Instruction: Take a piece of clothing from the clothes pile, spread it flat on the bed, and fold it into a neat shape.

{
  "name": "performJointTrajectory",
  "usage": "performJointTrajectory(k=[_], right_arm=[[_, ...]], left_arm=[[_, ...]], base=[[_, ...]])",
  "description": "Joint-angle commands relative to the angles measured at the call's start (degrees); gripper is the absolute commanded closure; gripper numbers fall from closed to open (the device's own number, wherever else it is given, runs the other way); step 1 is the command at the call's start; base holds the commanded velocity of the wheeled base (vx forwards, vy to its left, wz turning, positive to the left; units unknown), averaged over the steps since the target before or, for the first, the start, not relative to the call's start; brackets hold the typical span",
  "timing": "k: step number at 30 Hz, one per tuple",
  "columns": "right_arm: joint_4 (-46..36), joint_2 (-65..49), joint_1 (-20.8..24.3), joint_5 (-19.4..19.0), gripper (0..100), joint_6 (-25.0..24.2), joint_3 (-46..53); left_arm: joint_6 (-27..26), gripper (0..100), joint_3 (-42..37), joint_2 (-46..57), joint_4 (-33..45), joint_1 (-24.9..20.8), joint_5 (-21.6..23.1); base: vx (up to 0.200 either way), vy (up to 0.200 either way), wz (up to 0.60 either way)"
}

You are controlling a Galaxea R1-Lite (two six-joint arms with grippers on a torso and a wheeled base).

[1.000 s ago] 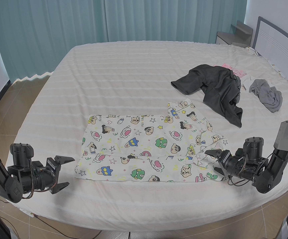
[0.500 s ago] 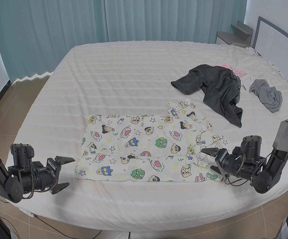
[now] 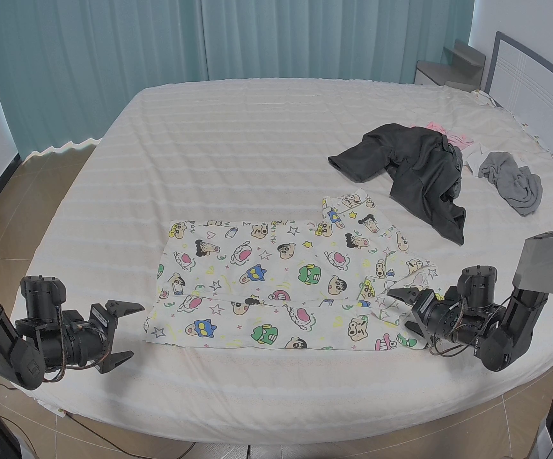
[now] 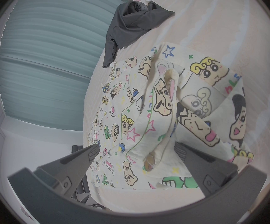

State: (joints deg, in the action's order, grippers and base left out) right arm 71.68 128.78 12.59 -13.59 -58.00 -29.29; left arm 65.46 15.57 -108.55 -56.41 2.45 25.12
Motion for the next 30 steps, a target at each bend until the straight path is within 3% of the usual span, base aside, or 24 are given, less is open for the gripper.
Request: performJointTrajectory(k=[1, 7, 27, 28, 30], right_arm=[[1.97, 1.91, -0.11, -0.12, 0, -0.27, -0.06], [11.29, 4.81, -0.02, -0.03, 0, -2.55, 0.55], [11.46, 5.95, -0.02, -0.03, 0, -2.82, 1.17], [11.38, 5.95, -0.02, -0.03, 100, -2.82, 1.17], [11.46, 5.78, 0.06, 0.06, 100, -2.82, 1.26]], left_arm=[[0.02, 0, -0.01, -0.18, -0.02, 0.01, 0.01], [0.02, 0, -0.01, -0.35, -0.02, 0.01, 0.01], [0.02, 0, -0.01, -0.44, -0.02, 0.01, -0.08], [0.02, 0, -0.01, -0.44, -0.02, 0.01, -0.08], [0.02, 0, -0.01, -0.44, -0.02, 0.01, -0.08]], base=[[0.0, 0.0, 0.0], [0.0, 0.0, 0.0], [0.0, 0.0, 0.0], [0.0, 0.0, 0.0], [0.0, 0.0, 0.0]])
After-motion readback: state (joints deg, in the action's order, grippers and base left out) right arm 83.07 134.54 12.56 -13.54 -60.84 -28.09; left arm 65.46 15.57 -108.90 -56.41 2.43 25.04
